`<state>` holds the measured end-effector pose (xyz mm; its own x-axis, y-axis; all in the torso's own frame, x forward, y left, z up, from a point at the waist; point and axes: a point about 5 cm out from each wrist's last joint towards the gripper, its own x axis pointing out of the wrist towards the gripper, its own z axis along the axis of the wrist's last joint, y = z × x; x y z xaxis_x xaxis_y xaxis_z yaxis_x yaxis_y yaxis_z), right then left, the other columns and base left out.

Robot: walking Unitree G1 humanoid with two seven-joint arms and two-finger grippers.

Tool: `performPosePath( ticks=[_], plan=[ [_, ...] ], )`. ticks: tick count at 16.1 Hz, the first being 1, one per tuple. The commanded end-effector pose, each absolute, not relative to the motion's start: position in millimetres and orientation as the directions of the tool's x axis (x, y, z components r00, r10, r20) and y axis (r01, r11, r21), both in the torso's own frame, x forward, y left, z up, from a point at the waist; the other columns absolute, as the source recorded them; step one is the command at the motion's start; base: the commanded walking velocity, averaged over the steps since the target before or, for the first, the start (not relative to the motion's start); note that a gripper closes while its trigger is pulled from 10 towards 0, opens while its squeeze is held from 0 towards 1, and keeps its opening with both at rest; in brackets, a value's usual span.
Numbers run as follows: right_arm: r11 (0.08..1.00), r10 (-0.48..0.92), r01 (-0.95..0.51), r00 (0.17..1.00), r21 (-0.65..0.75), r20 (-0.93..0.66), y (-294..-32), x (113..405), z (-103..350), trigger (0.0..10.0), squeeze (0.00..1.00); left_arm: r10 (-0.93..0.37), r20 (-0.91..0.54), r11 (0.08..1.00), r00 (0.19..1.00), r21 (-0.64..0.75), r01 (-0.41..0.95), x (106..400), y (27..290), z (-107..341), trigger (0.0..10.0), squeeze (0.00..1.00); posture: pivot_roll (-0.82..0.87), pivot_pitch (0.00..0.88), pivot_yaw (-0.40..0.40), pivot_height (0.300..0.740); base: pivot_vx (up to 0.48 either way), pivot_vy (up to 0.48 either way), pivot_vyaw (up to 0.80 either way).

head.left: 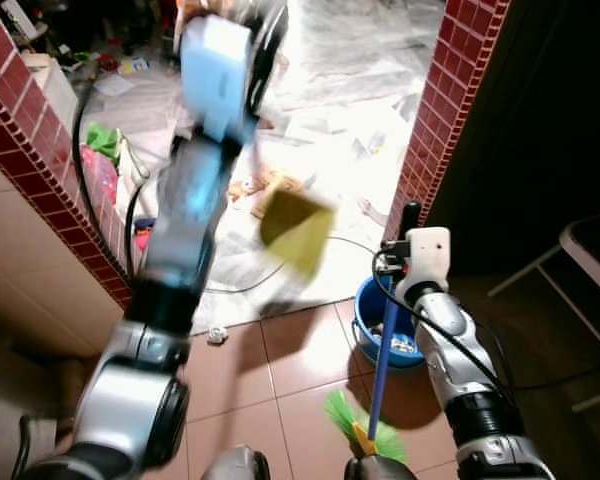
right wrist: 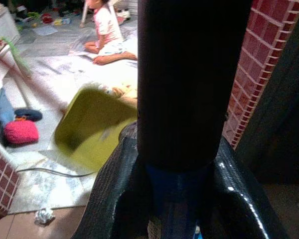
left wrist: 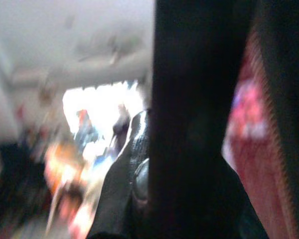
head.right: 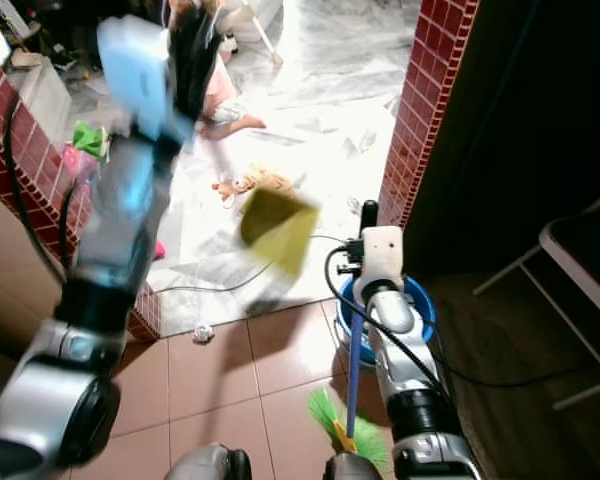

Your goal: Sweep floor

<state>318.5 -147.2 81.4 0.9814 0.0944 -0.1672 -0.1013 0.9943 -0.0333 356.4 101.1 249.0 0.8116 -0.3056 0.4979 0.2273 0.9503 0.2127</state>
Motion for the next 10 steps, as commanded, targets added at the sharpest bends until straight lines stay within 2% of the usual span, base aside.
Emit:
performPosePath(
  ticks=[1,3,5,9,10],
  plan=[
    [0.991,0.124,-0.129,0.978,-0.023,-0.165,-140.9,321.6,81.4,10.0,0.0,-0.235,0.455,0.97,0.859,0.166,0.178,359.4,108.2,236.5,10.0,0.0,-0.04,0.0,0.017,0.74,0.0,0.0,0.0],
    [0.989,0.143,-0.145,0.974,-0.003,-0.177,-138.6,322.6,75.9,10.0,0.0,-0.135,0.331,0.99,0.934,0.094,0.109,359.5,120.4,198.8,10.0,0.0,-0.04,0.0,0.019,0.74,0.0,0.0,0.0],
    [0.99,0.138,-0.137,0.971,0.02,-0.193,-140.8,321.9,67.5,10.0,0.0,-0.035,0.252,0.999,0.967,0.031,0.028,351.4,133.4,166.1,10.0,0.0,-0.03,0.0,0.018,0.74,0.0,0.0,0.0],
    [0.976,0.207,-0.216,0.96,-0.03,-0.187,-132.8,320.1,60.9,10.0,0.0,-0.039,0.194,0.999,0.98,0.043,0.031,336.2,127.3,145.4,10.0,0.0,0.01,0.0,0.005,0.74,0.0,0.0,0.0],
    [0.97,0.228,-0.239,0.955,-0.035,-0.187,-130.2,318.6,58.4,10.0,0.0,-0.029,0.206,0.994,0.978,0.107,0.007,331.5,126.6,141.7,10.0,0.0,0.02,0.0,0.005,0.74,0.0,0.0,0.56]
  ],
)
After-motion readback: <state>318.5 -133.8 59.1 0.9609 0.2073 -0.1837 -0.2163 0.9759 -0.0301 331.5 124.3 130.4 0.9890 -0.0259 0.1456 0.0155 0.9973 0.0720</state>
